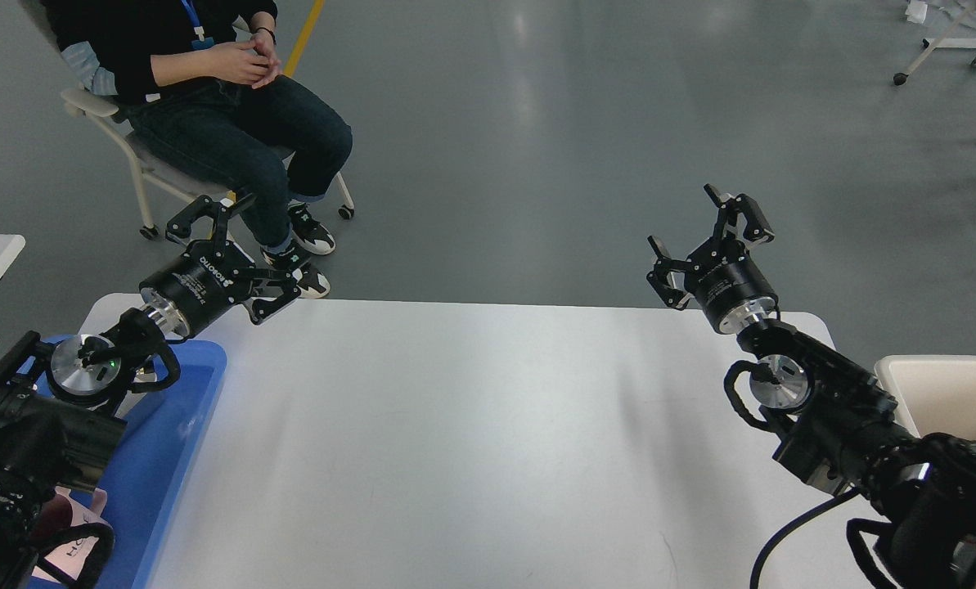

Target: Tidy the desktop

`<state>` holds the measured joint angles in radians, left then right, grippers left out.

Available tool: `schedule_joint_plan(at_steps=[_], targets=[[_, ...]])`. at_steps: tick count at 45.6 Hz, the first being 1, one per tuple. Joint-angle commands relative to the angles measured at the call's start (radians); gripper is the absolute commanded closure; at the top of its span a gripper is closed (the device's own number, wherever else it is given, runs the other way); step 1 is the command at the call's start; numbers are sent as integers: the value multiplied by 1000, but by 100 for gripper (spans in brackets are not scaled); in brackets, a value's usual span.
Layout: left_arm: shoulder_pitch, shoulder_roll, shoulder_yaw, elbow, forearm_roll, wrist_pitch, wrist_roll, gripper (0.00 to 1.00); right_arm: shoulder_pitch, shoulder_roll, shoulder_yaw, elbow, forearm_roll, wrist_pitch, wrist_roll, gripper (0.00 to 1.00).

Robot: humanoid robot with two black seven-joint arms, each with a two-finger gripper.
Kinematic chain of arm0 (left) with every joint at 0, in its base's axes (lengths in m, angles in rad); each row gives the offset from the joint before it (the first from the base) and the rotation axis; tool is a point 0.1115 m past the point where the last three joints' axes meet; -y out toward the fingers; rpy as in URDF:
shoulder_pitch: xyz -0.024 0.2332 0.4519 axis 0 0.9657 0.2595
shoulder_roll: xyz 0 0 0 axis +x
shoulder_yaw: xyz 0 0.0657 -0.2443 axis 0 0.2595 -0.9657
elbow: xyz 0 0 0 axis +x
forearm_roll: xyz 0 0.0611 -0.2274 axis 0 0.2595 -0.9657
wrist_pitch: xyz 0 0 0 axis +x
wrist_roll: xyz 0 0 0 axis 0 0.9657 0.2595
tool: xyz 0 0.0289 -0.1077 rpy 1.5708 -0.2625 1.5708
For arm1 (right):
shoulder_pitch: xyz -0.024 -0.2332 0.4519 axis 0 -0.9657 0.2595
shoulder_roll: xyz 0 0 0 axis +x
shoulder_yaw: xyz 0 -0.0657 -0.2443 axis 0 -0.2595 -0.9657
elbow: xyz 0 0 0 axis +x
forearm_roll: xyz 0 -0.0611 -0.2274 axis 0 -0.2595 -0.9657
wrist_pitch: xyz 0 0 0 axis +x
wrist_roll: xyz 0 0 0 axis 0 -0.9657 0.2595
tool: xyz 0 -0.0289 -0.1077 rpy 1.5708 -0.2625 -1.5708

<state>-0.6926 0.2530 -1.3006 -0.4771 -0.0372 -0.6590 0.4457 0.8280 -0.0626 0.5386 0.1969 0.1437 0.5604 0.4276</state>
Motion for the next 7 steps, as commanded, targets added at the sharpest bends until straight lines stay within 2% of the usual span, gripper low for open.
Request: schedule_joint_plan(at_steps=[1,7], targets=[[24,-9,0,0,0,1,-4,1,-10,67,0,-7,-1,-14,-1,0],[38,-3,-2,0,0,-2,-5,1,-16,101,1,-7,0,-22,0,0]])
